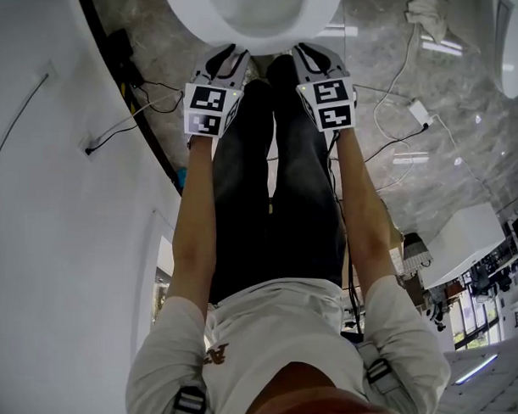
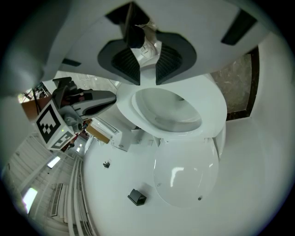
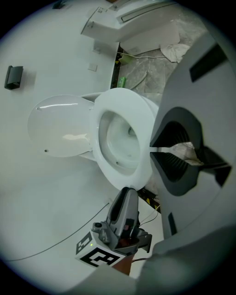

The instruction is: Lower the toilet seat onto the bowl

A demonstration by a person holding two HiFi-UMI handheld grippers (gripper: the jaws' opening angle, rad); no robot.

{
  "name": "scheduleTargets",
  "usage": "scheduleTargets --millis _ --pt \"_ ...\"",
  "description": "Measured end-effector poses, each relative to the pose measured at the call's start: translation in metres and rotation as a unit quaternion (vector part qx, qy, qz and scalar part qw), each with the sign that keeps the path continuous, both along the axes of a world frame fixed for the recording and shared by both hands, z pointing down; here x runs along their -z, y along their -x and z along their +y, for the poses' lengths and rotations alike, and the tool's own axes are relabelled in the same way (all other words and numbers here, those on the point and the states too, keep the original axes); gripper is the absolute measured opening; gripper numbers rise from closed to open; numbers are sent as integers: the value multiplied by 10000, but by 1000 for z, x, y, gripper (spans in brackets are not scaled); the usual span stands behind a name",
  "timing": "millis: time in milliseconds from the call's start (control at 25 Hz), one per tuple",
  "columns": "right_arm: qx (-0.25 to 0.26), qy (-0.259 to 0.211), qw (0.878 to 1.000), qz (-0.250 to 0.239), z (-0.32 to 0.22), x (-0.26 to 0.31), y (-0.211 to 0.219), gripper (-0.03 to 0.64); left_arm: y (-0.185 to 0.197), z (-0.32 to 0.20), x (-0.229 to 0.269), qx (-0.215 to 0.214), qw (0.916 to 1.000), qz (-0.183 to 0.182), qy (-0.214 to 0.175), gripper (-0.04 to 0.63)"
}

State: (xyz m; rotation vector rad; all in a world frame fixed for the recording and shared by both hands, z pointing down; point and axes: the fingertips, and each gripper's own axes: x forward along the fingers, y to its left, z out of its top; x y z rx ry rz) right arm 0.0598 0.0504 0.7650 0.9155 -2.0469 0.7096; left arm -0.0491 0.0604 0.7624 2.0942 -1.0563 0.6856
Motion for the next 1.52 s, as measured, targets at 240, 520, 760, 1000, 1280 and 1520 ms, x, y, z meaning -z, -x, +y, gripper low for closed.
scheduleTargets --millis 240,520,760,1000,1280,1520 --pt "-39 80 9999 81 0 -17 1 49 1 1 -16 11 9999 5 141 117" --pt "9 272 9994 194 4 -33 -2 48 -1 2 -30 25 9995 2 300 117" --pt "31 322 9990 309 2 -41 -3 48 -1 -10 -24 73 9998 21 205 117" --pt "69 390 9980 487 1 -39 0 46 4 -19 -10 107 9999 2 29 117" --pt "4 -36 9997 262 -21 -4 5 46 11 -31 21 178 9993 -29 -318 96" --pt "125 -561 9983 39 -45 53 6 38 13 -43 65 202 9976 -94 -660 54"
